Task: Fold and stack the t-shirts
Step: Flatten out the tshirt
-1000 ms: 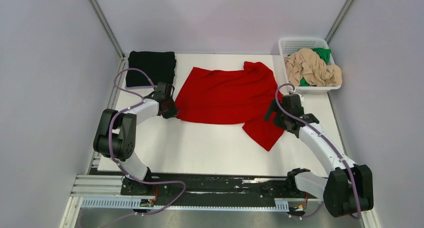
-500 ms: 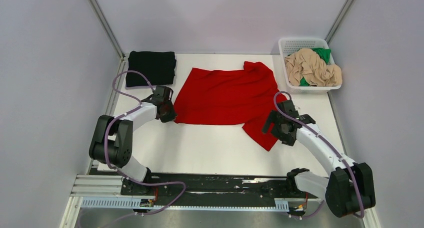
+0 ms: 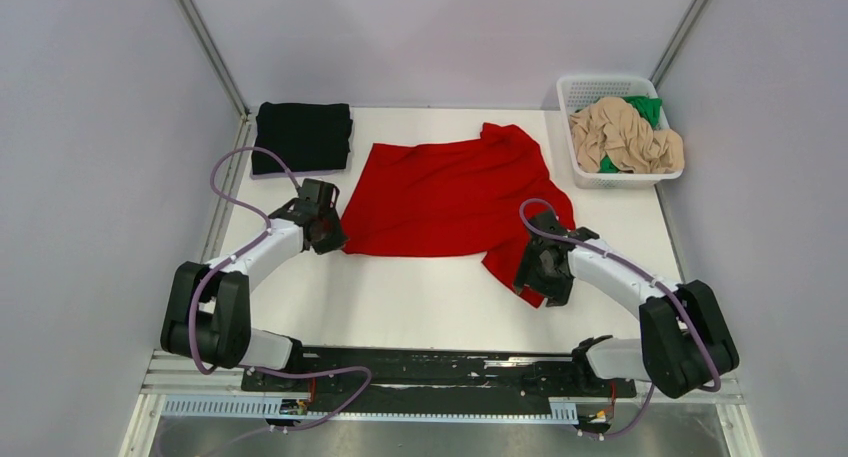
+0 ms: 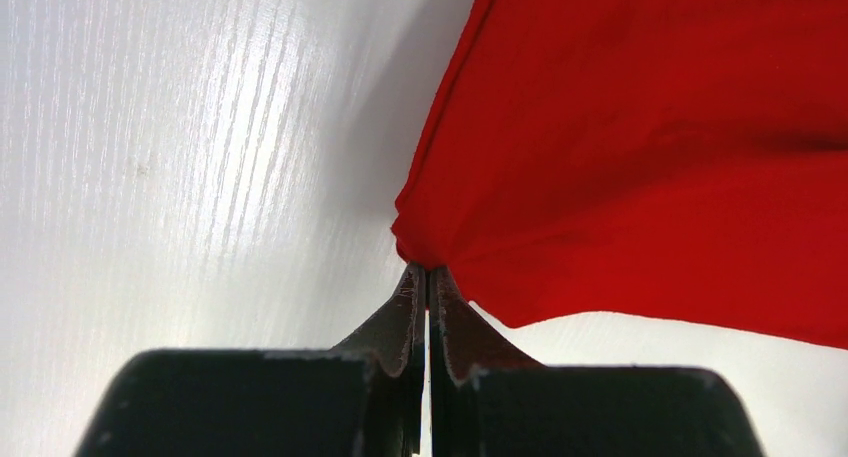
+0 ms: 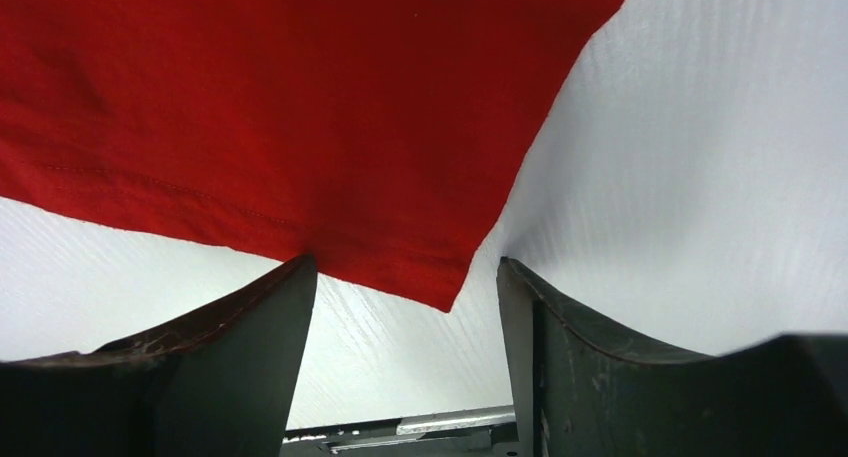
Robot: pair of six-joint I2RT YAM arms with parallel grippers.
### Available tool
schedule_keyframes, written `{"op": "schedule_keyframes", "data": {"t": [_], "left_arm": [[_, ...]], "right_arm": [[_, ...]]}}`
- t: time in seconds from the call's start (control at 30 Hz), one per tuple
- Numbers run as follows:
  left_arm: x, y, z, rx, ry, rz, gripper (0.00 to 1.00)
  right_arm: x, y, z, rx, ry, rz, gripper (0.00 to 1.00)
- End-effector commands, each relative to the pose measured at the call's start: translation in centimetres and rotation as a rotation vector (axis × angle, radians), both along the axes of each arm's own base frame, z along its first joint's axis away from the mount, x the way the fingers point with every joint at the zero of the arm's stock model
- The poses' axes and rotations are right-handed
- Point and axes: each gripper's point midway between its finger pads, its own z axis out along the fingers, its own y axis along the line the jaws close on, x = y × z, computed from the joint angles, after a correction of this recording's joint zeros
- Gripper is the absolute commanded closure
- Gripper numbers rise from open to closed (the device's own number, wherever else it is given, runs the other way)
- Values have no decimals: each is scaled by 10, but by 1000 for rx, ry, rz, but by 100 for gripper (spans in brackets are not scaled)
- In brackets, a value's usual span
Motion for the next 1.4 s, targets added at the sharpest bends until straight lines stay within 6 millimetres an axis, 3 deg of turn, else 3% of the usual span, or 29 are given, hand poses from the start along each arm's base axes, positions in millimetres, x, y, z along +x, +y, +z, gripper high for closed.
{"op": "schedule_keyframes", "data": {"t": [0.0, 0.2, 0.37, 0.53, 0.6, 0.7, 0.77, 1.0, 1.13, 1.23, 1.37], "left_arm": [[0, 5, 5, 23, -24, 8, 100], [2, 3, 7, 12, -34, 2, 100], [2, 3, 11, 8, -50, 4, 100], [12, -2, 25, -13, -100, -26, 100], [18, -5, 36, -14, -130, -45, 100], [27, -9, 61, -27, -186, -76, 100], [37, -15, 91, -51, -269, -95, 100], [62, -17, 218, -82, -615, -106, 100], [63, -19, 291, -116, -768, -109, 100], [54, -17, 352, -133, -902, -115, 100], [31, -10, 414, -111, -1021, -138, 100]], "right_arm": [[-1, 12, -9, 49, 16, 10, 34], [4, 10, -26, 25, 14, 3, 48], [22, 0, -25, -42, -52, -18, 74], [60, -4, 4, -77, -205, -24, 98], [76, -6, 24, -81, -282, -20, 100], [98, -16, 63, -86, -416, -46, 100], [112, -25, 97, -85, -525, -76, 100], [140, -66, 231, -156, -884, -148, 100], [132, -82, 305, -193, -1060, -180, 100], [113, -92, 377, -190, -1236, -194, 100], [79, -100, 456, -173, -1425, -191, 100]]}}
